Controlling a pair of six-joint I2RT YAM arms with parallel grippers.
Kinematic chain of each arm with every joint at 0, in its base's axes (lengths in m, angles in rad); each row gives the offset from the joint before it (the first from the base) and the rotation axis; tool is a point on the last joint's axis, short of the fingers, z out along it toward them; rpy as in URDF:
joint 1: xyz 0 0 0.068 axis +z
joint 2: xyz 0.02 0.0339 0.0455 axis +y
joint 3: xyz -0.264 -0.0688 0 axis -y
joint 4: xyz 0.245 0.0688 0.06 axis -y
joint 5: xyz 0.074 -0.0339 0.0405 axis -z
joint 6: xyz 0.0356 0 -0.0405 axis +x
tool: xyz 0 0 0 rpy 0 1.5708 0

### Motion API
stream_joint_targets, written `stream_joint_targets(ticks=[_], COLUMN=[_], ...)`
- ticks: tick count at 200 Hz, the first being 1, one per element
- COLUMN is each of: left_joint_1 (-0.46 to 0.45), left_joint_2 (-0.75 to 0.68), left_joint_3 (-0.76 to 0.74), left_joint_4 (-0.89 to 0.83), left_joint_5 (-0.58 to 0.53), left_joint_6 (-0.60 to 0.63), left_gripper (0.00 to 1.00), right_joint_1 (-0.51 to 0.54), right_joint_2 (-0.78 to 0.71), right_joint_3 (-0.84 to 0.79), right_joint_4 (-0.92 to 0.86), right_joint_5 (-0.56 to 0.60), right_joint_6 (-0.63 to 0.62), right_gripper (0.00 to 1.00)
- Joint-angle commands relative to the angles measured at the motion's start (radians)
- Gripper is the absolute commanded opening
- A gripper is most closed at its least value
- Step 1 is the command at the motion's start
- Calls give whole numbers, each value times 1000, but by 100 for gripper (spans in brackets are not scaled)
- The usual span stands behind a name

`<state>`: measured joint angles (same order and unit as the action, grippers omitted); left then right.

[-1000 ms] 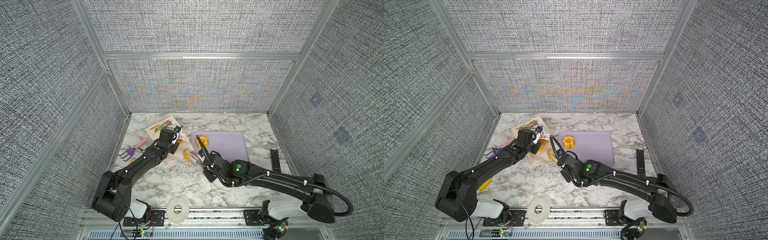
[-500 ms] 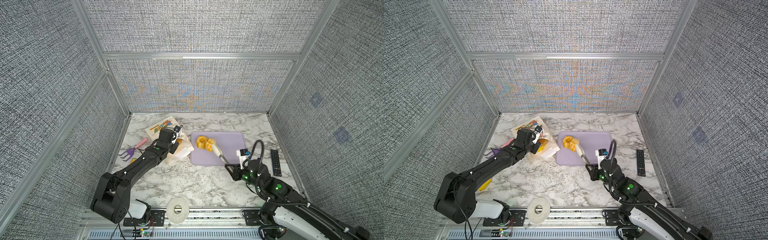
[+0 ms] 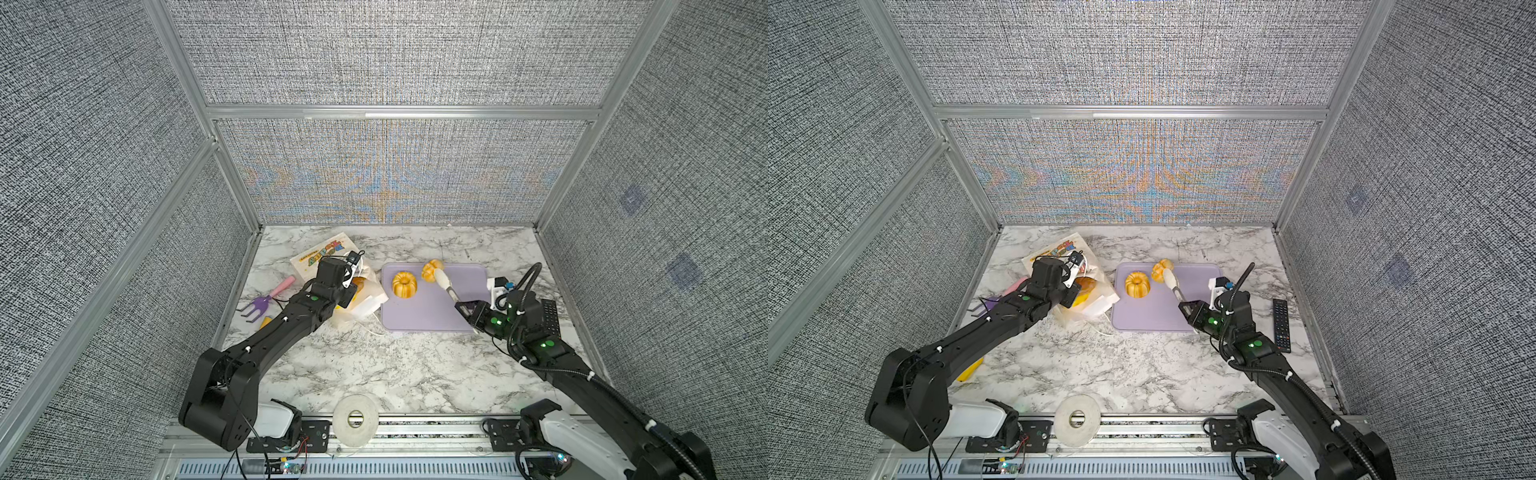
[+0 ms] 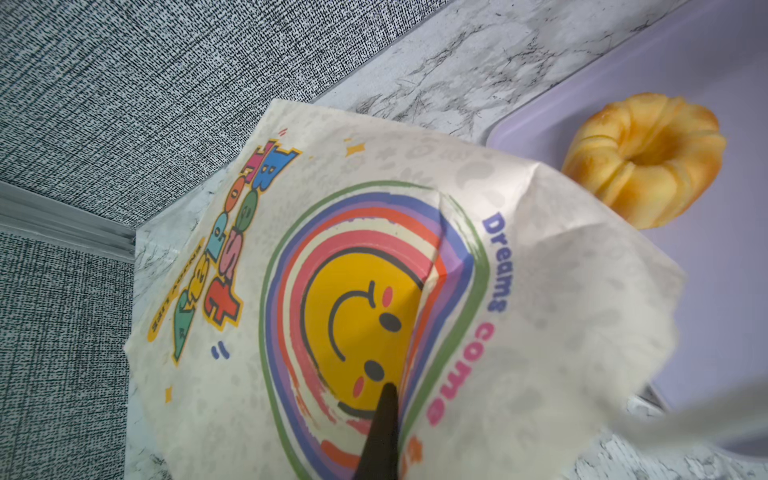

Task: Take the fake bread out of the paper bag
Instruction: 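Draw the second bread out with the tongs and lower it onto the board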

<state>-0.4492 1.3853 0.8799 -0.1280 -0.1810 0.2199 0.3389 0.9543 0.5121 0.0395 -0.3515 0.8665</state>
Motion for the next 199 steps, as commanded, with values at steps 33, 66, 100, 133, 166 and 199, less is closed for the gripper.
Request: stream_joint_targets(ticks=[33, 66, 100, 133, 166, 199], left_joint_1=[-1, -1, -1, 0, -3, -5], left_joint_2=[-3, 1, -1, -6, -7, -15], left_joint_3=[-2, -4, -7, -13, -12, -14], left_joint_4=[19, 18, 21, 24, 21, 21], left_joint_5=[12, 15, 6, 14, 18, 24], left_joint_6=[-5, -6, -3, -4, -5, -11], left_gripper=[0, 0, 0, 0, 0, 0], right_joint_1=[-15, -30, -53, -65, -77, -102], right_joint_2=[94, 172, 232, 220, 153, 82], right_joint_3=[-43, -42, -31, -29, -26, -30], right_joint_4=[199, 231, 239, 158, 27, -80], right_joint_5=[-86, -119, -160, -141, -100, -58], right_joint_6=[71, 65, 57, 46, 22, 15], right_gripper=[0, 0, 3, 33, 51, 58])
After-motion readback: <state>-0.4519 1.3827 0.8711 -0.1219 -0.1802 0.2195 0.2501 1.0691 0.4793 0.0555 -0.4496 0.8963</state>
